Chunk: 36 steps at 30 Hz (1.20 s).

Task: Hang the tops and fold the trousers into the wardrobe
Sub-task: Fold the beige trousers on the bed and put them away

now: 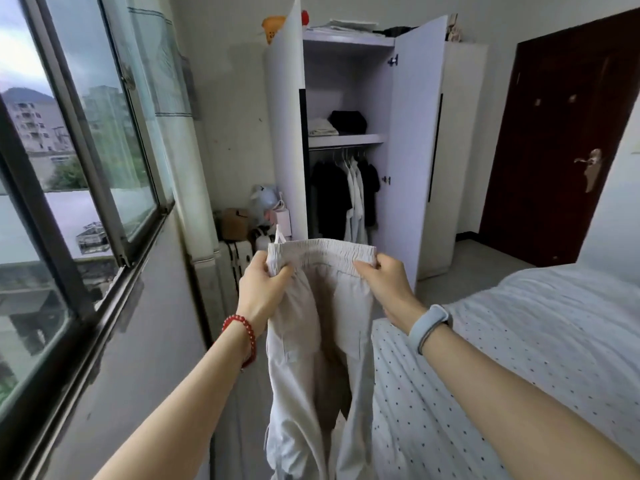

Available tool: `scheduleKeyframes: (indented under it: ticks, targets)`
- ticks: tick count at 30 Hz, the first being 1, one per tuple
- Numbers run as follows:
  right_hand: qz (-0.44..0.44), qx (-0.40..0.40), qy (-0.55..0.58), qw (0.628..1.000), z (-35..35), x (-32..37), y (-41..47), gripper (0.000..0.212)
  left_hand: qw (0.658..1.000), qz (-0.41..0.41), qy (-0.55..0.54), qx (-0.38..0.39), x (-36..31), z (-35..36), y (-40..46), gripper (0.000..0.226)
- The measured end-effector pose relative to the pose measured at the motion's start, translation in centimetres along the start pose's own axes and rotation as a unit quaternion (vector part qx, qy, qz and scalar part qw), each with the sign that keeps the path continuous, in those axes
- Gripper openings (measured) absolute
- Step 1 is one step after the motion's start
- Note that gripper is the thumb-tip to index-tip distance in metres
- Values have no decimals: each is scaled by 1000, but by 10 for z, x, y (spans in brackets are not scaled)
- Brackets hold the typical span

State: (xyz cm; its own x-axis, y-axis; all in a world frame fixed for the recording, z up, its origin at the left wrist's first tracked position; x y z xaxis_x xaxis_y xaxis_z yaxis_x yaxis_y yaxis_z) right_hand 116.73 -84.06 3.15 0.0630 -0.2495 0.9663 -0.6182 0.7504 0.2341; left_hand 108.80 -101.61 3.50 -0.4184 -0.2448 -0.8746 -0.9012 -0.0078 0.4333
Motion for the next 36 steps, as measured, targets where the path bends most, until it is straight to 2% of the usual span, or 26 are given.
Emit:
scheduleKeyframes:
  ticks: [2,6,11,13,16,19,21,23,25,28,29,31,33,34,36]
  targets:
    - [-2,32,-8,999,-2,-14,-15,28,1000,8,-22,9,8,14,-23,9]
    - [-5,84,7,996,-11,-37,-38,7,997,31,-35,62,21,40,-64,13]
    - [-20,106,4,994,-29,-56,-50,32,987,46,-41,148,27,60,-94,7]
    - [-19,122,15,992,-37,-58,-52,31,981,54,-25,186,29,67,-101,20]
    - [16,163,63,984,-47,-61,-52,32,955,69,-33,286,24,73,-110,49]
    - [27,176,75,981,-55,-61,-50,34,921,95,-75,370,14,77,-117,57]
    - [24,141,52,988,-60,-59,-47,27,908,76,-83,403,12,80,-116,63]
    - [6,87,25,996,-65,-56,-43,19,902,69,-91,416,14,81,-112,62]
    - [-16,40,4,999,-71,-51,-39,13,912,60,-127,385,14,81,-103,52]
    - [-38,3,-11,999,-80,-42,-33,23,971,-7,-151,187,22,79,-79,27]
    - [-45,3,-7,999,-83,-37,-32,23,975,-56,-155,149,27,79,-70,35]
    - [-50,16,9,999,-89,-28,-30,15,950,-165,-181,196,39,80,-54,78]
    - [-47,29,36,998,-96,-20,-30,13,914,-210,-196,286,47,85,-38,101]
    - [-42,36,55,997,-99,-18,-29,16,901,-196,-207,327,45,88,-32,100]
    - [-32,50,88,994,-106,-17,-27,19,885,-159,-241,366,37,91,-27,77]
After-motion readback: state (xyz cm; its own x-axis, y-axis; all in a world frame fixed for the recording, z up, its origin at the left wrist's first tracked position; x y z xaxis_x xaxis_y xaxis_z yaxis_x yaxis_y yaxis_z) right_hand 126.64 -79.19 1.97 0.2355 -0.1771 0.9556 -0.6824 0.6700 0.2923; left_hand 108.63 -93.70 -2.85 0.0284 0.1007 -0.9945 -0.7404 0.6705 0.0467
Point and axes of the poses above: each hand's wrist, its own y-axis towards the middle knuckle, its own z-axis out of the palm, x = y × z, the point moved 2 cm from there along y, towards the middle knuckle, and after that the axes turned 11 degrees about -x, right-handed, at the moved point
